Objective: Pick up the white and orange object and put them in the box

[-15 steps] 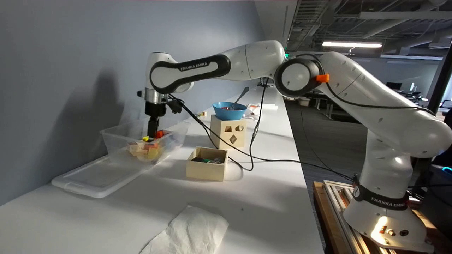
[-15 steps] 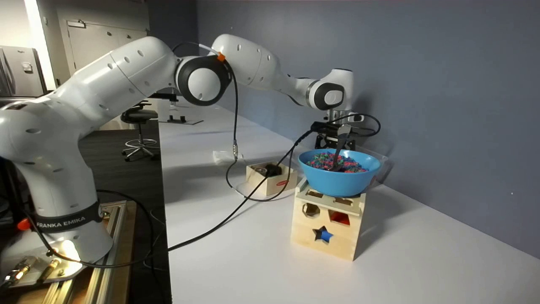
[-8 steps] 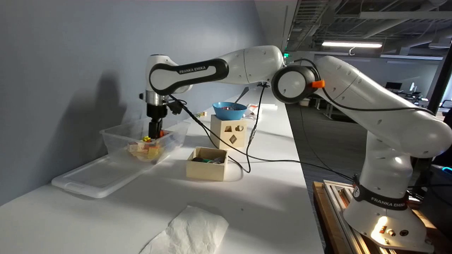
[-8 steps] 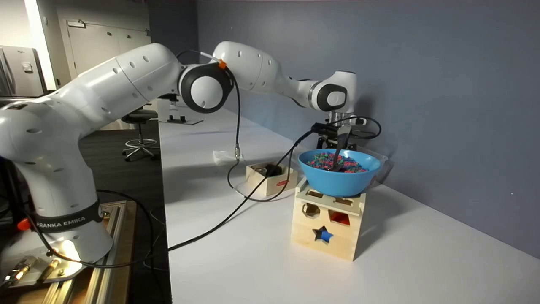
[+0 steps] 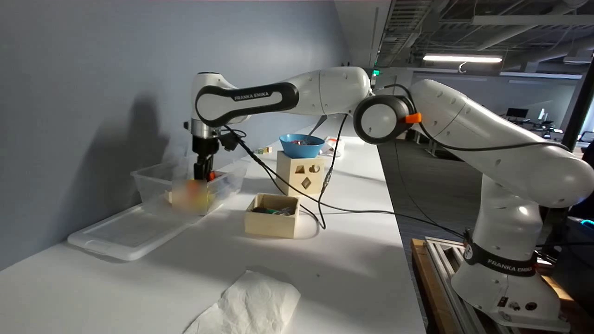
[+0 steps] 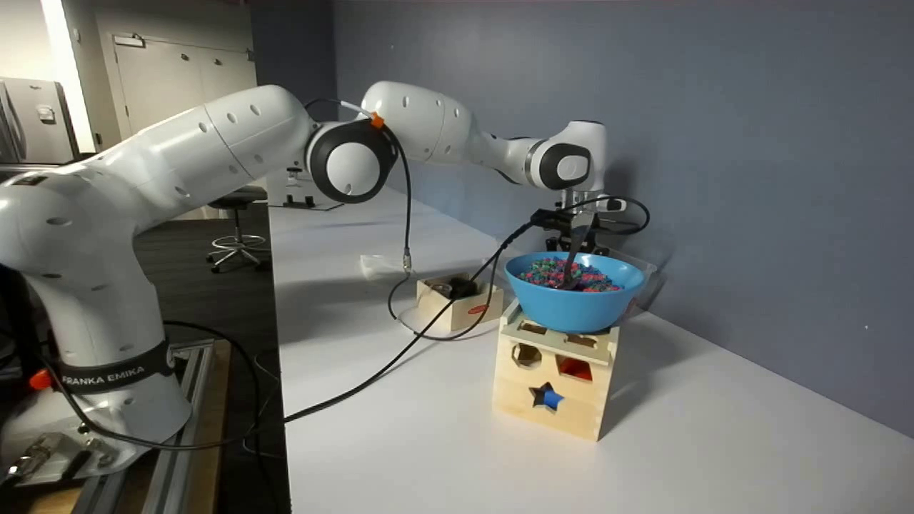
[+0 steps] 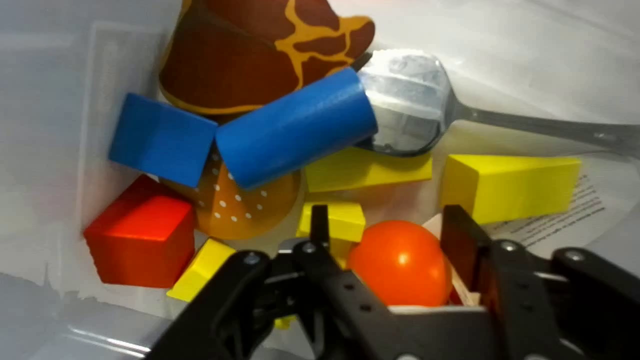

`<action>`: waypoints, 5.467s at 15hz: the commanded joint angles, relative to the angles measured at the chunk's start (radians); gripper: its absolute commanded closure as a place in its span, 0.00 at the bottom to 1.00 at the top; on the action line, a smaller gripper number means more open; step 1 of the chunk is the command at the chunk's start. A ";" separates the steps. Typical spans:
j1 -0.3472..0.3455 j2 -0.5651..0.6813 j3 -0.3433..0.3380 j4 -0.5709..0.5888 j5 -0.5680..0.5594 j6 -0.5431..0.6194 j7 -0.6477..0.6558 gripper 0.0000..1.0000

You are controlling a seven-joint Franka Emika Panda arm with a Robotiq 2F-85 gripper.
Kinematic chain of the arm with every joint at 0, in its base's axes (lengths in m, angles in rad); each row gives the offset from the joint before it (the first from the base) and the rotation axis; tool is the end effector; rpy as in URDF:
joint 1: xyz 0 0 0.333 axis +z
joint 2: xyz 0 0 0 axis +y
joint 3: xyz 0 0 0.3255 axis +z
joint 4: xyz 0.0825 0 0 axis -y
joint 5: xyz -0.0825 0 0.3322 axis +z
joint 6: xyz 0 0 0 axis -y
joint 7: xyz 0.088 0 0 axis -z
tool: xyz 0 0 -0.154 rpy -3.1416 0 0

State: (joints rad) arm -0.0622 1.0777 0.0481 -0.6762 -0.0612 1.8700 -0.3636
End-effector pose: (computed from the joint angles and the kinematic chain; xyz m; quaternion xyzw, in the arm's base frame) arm 0.7719 -0.0362 0.2926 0.9842 0.1671 0.0555 0.0201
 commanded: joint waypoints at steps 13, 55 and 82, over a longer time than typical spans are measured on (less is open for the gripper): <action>0.030 0.038 -0.015 0.118 -0.040 -0.056 -0.139 0.24; 0.104 -0.172 0.049 0.055 0.013 -0.292 -0.050 0.71; 0.398 -0.286 0.026 0.033 0.004 -0.680 0.976 0.71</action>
State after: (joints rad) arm 0.3211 0.8021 0.0787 -0.6264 -0.0842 1.2576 0.4753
